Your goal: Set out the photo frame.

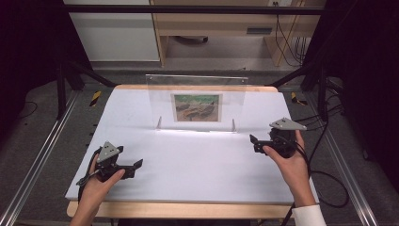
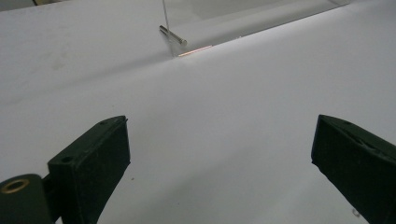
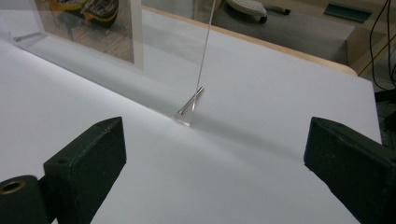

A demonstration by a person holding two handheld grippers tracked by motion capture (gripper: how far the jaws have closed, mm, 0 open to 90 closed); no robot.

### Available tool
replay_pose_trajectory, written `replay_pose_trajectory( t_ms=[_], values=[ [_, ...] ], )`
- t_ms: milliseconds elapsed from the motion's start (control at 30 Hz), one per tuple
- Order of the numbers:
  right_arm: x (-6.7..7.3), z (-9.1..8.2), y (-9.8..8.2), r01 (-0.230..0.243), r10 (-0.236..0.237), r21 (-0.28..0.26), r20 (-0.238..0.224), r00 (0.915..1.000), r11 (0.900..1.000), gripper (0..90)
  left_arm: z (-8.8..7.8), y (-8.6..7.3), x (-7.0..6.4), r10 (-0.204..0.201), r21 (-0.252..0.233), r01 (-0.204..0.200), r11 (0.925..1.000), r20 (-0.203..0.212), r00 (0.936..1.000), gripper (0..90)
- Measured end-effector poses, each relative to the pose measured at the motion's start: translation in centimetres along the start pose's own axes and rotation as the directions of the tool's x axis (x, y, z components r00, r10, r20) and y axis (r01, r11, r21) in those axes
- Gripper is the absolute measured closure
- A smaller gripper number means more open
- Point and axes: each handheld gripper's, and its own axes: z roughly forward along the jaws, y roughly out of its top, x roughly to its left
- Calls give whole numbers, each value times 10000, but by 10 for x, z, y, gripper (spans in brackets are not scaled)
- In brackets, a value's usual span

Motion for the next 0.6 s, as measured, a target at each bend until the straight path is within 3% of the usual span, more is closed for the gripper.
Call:
replay_pose_trajectory(
  t_ms=[300,433,500,600],
  values=[
    [12,4,-46,-362,361,203,42,9993,9991,74,0,-6,10,-57,197,63,9998,-272,9996,45],
    [18,9,-63,-739,753,801,-139,9971,9940,69,1,-6,11,-110,424,121,9990,-258,9996,48],
    [21,14,-70,-900,901,1338,56,9959,9869,70,2,-5,11,-5,665,19,9978,-219,9998,48],
    [21,15,-73,-843,844,1521,60,9964,9848,70,5,-5,9,70,829,-56,9965,-176,9998,48]
  ],
)
